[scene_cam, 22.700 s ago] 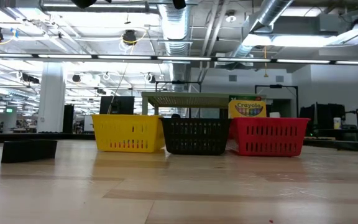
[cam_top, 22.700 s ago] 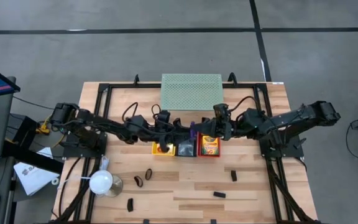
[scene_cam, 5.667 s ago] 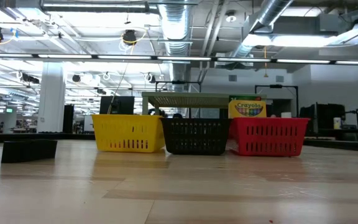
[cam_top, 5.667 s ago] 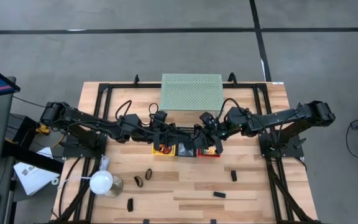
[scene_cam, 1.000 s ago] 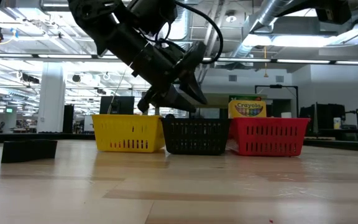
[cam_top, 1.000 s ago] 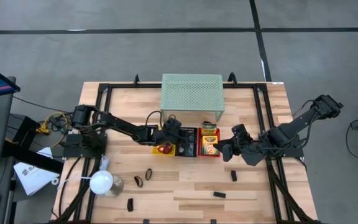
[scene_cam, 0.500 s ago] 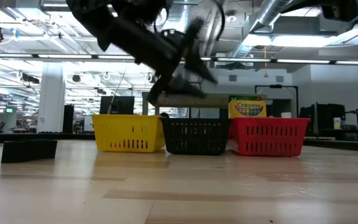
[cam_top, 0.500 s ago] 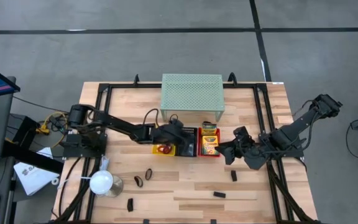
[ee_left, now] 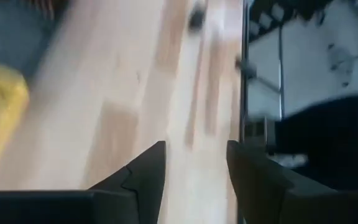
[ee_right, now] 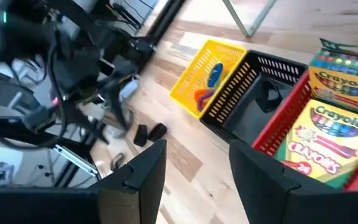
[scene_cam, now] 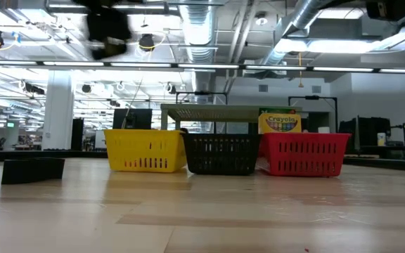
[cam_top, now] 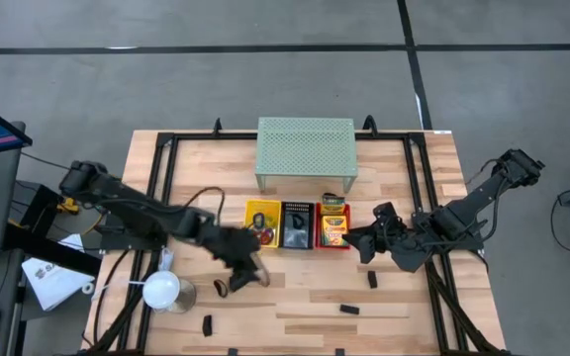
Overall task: Pick & Place Office Desk Supplies
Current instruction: Put the black rubber band into the black bin
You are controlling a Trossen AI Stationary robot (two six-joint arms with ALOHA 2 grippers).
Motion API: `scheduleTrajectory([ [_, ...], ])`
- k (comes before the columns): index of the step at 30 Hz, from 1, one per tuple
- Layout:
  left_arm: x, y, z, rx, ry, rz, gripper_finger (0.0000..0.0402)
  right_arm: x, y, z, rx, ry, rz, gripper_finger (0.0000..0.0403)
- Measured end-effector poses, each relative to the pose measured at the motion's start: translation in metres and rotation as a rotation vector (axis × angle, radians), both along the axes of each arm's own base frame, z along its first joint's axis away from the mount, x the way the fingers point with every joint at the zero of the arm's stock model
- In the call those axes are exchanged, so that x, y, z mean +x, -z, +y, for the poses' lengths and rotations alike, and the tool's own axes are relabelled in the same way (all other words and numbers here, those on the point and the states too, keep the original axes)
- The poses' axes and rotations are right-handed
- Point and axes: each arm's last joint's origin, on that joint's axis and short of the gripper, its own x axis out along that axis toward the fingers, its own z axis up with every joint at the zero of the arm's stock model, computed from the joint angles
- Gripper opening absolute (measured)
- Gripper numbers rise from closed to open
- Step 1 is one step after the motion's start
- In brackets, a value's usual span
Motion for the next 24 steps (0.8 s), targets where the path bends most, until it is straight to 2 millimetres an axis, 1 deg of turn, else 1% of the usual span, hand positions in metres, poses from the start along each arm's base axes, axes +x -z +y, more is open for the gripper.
scheduleTrajectory([
  [3, -0.024, -0.004, -0.016, -0.009, -0.046, 0.109, 0.0176, 0.001, -0.001, 0.0, -0.002, 0.013, -0.018, 0.0173],
  [5, -0.034, -0.002, -0.025, -0.023, -0.102, 0.172, 0.019, 0.001, -0.002, 0.0, -0.003, 0.019, -0.027, 0.0173],
  [7, -0.039, 0.001, -0.032, -0.032, -0.14, 0.211, 0.0208, 0.001, -0.002, 0.0, -0.003, 0.02, -0.028, 0.0173],
  [10, -0.042, 0.01, -0.04, 0.007, -0.238, 0.241, 0.0241, 0.001, -0.002, 0.0, -0.007, 0.018, -0.027, 0.0173],
  [13, -0.041, 0.019, -0.039, 0.042, -0.373, 0.267, 0.0269, 0.001, -0.002, 0.0, -0.011, 0.017, -0.026, 0.0173],
  [15, -0.043, 0.029, -0.037, 0.059, -0.439, 0.331, 0.0281, 0.001, -0.002, 0.0, -0.01, 0.017, -0.026, 0.0173],
  [18, -0.042, 0.047, -0.035, 0.015, -0.551, 0.412, 0.0286, 0.001, -0.002, 0.0, -0.008, 0.017, -0.026, 0.0173],
  [20, -0.042, 0.055, -0.034, -0.02, -0.601, 0.47, 0.0284, 0.001, -0.002, 0.0, -0.003, 0.017, -0.026, 0.0173],
  [24, -0.038, 0.066, -0.036, -0.017, -0.621, 0.497, 0.0275, 0.001, -0.002, 0.0, 0.002, 0.015, -0.027, 0.0173],
])
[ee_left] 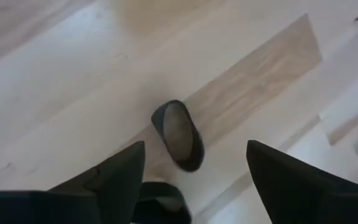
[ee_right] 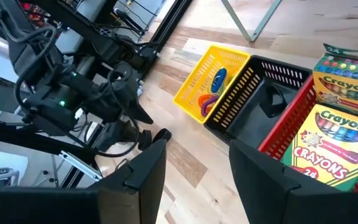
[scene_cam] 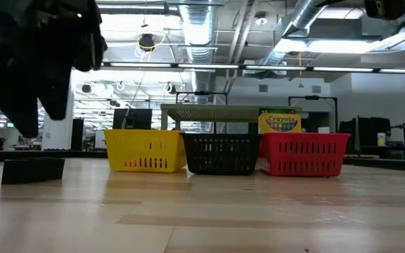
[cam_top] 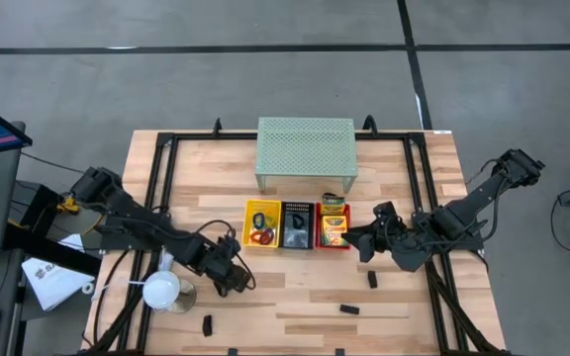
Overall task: Pick & Place Office Desk Supplies
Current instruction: Put the black rubber band into the black bin
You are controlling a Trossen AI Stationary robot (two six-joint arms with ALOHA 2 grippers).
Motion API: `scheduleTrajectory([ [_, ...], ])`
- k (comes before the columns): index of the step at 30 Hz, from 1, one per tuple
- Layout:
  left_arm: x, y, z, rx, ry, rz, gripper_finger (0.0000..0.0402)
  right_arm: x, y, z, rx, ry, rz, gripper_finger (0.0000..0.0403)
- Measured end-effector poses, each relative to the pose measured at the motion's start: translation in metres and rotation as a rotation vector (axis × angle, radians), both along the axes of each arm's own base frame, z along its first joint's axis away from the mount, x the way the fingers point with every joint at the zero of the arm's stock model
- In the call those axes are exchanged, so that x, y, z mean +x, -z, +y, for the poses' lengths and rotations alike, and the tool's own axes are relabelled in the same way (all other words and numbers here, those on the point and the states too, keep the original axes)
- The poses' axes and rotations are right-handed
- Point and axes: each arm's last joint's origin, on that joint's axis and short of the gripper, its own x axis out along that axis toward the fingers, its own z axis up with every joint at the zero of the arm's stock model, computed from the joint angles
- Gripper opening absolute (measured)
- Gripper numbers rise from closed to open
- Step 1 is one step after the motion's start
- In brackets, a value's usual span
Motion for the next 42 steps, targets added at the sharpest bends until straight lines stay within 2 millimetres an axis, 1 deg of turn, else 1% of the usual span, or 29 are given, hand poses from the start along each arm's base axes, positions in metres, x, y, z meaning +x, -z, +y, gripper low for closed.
scheduleTrajectory([
  [7, 0.01, 0.02, -0.002, -0.002, -0.061, 0.031, 0.0259, 0.0, 0.0, 0.0, -0.003, -0.005, 0.005, 0.0173],
  [12, 0.014, 0.035, -0.006, -0.016, -0.053, 0.078, 0.0246, 0.0, 0.0, 0.0, -0.005, -0.006, 0.006, 0.0173],
  [16, 0.014, 0.042, -0.006, -0.02, -0.06, 0.119, 0.0225, 0.0, 0.0, 0.0, -0.005, -0.006, 0.005, 0.0173],
  [18, 0.013, 0.042, -0.006, -0.022, -0.071, 0.128, 0.02, 0.0, 0.0, 0.0, -0.005, -0.006, 0.005, 0.0173],
  [20, 0.012, 0.042, -0.005, -0.017, -0.076, 0.134, 0.0164, 0.0, 0.0, 0.0, -0.005, -0.006, 0.005, 0.0173],
  [22, 0.011, 0.042, -0.004, -0.012, -0.078, 0.143, 0.0114, 0.0, 0.0, 0.0, -0.005, -0.006, 0.006, 0.0173],
  [25, 0.013, 0.042, -0.006, -0.034, -0.062, 0.131, 0.0029, 0.0, 0.0, 0.0, -0.007, -0.007, 0.006, 0.0173],
  [26, 0.014, 0.041, -0.007, -0.043, -0.048, 0.124, 0.0016, 0.0, 0.0, 0.0, -0.008, -0.008, 0.007, 0.0173],
  [28, 0.015, 0.041, -0.007, -0.054, -0.04, 0.105, 0.001, 0.0, 0.0, 0.0, -0.009, -0.008, 0.008, 0.0173],
  [30, 0.019, 0.036, -0.01, -0.084, -0.022, 0.051, 0.0005, 0.0, 0.0, 0.0, -0.009, -0.008, 0.008, 0.0173],
  [33, 0.025, 0.023, -0.013, -0.126, 0.053, -0.065, 0.0005, 0.0, 0.0, 0.0, -0.009, -0.008, 0.008, 0.0173],
  [36, 0.03, 0.002, -0.016, -0.148, 0.157, -0.226, 0.0003, 0.0, 0.0, 0.0, -0.008, -0.008, 0.007, 0.0173],
  [40, 0.032, -0.03, -0.014, -0.088, 0.254, -0.443, 0.0002, 0.0, 0.0, 0.0, -0.006, -0.006, 0.006, 0.0173],
  [42, 0.032, -0.043, -0.007, -0.031, 0.257, -0.519, 0.0002, 0.0, 0.0, 0.0, -0.006, -0.007, 0.006, 0.0173],
])
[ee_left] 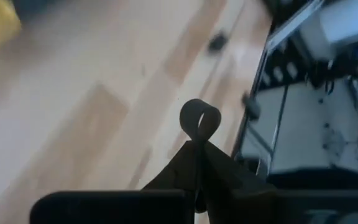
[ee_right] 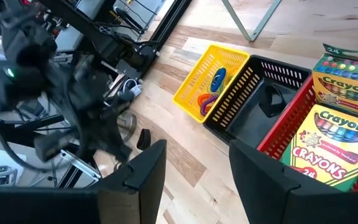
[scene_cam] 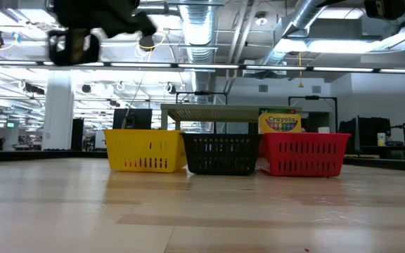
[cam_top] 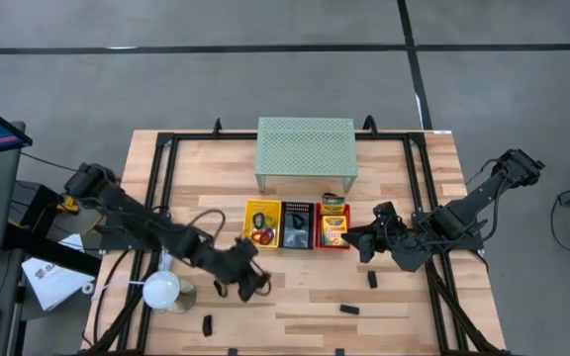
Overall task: Pick & Place Office Desk Supplies
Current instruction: Put the black rubber band into the black bin
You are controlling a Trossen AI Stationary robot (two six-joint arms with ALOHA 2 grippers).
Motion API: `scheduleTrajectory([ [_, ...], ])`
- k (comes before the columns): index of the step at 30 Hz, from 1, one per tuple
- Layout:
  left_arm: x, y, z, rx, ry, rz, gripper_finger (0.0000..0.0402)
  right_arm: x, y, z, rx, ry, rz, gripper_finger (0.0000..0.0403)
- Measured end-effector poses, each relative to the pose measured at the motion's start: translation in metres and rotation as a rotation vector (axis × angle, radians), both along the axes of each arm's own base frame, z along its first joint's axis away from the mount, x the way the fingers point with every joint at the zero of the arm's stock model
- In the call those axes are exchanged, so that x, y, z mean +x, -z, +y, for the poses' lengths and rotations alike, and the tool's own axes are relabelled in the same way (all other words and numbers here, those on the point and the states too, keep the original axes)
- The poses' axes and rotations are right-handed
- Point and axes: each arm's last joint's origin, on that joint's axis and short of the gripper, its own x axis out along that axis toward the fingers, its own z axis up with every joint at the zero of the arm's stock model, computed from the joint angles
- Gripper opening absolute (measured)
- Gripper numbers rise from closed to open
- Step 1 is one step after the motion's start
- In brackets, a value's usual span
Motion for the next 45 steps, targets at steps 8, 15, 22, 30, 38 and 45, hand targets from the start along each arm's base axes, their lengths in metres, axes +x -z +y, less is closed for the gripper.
scheduleTrajectory([
  [8, 0.021, -0.026, 0.057, 0.167, -0.137, -0.203, 0.0001, 0.0, 0.0, 0.0, -0.001, 0.0, 0.0, 0.0173],
  [15, 0.032, -0.027, 0.112, 0.334, -0.223, -0.198, 0.0001, 0.0, 0.0, 0.0, -0.002, 0.005, -0.003, 0.0173],
  [22, 0.052, -0.006, 0.132, 0.375, -0.22, -0.172, 0.0, 0.001, -0.001, -0.002, -0.025, 0.041, -0.023, 0.0173],
  [30, 0.088, 0.038, 0.122, 0.391, -0.172, -0.051, 0.0, 0.002, -0.002, -0.004, -0.025, 0.055, -0.03, 0.0173],
  [38, 0.093, 0.059, 0.123, 0.377, -0.216, 0.002, 0.001, 0.002, -0.002, -0.004, -0.024, 0.059, -0.031, 0.0173],
  [45, 0.092, 0.061, 0.132, 0.341, -0.272, 0.018, 0.0047, 0.002, -0.002, -0.004, -0.026, 0.058, -0.029, 0.0173],
])
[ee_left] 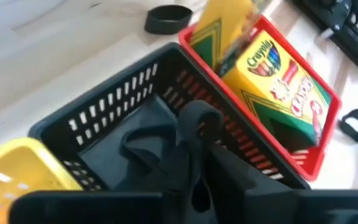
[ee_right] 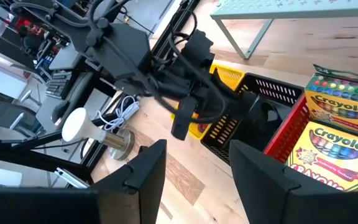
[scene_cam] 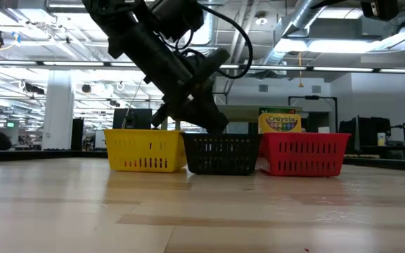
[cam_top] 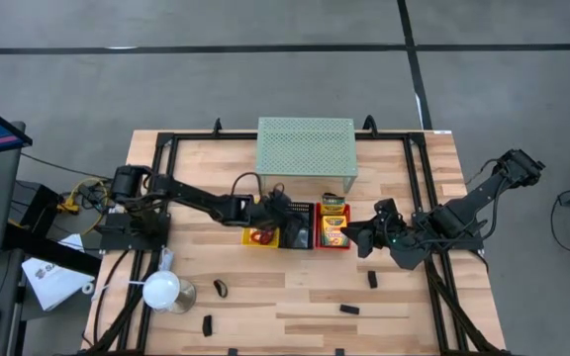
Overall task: Pick & Place Office Desk Supplies
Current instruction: Put the black rubber band into the black bin
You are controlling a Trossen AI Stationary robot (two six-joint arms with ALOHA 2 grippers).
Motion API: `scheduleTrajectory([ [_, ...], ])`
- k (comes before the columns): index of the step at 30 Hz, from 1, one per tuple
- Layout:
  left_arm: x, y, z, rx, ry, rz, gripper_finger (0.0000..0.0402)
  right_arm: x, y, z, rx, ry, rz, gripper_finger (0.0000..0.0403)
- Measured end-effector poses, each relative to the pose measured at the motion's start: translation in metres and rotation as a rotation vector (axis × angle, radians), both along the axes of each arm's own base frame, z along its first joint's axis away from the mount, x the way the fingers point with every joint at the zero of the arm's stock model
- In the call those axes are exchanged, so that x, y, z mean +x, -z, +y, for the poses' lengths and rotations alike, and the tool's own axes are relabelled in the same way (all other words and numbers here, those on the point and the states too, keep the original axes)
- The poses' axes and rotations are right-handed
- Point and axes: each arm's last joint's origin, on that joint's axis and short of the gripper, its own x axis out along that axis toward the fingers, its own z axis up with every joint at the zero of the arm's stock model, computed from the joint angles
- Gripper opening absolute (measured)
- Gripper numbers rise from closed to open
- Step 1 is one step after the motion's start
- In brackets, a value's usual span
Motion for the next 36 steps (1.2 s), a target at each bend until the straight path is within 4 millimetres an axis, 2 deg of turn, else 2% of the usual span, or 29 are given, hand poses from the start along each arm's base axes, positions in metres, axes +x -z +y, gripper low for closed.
scheduleTrajectory([
  [12, 0.004, -0.007, 0.001, -0.012, -0.005, -0.08, 0.0163, 0.0, 0.0, 0.0, -0.007, -0.005, 0.004, 0.0173],
  [17, 0.007, -0.012, 0.001, -0.014, -0.004, -0.139, 0.0196, 0.0, 0.0, 0.0, -0.011, -0.009, 0.006, 0.0173],
  [24, 0.008, -0.012, 0.0, -0.026, 0.014, -0.144, 0.0212, 0.0, 0.0, 0.0, -0.014, -0.011, 0.007, 0.0173],
  [28, 0.007, -0.011, 0.002, -0.072, 0.078, -0.122, 0.0209, 0.0, 0.0, 0.0, -0.017, -0.013, 0.009, 0.0173],
  [36, 0.002, -0.004, 0.003, -0.069, 0.063, -0.044, 0.0199, 0.0, 0.0, 0.001, -0.02, -0.016, 0.01, 0.0173],
])
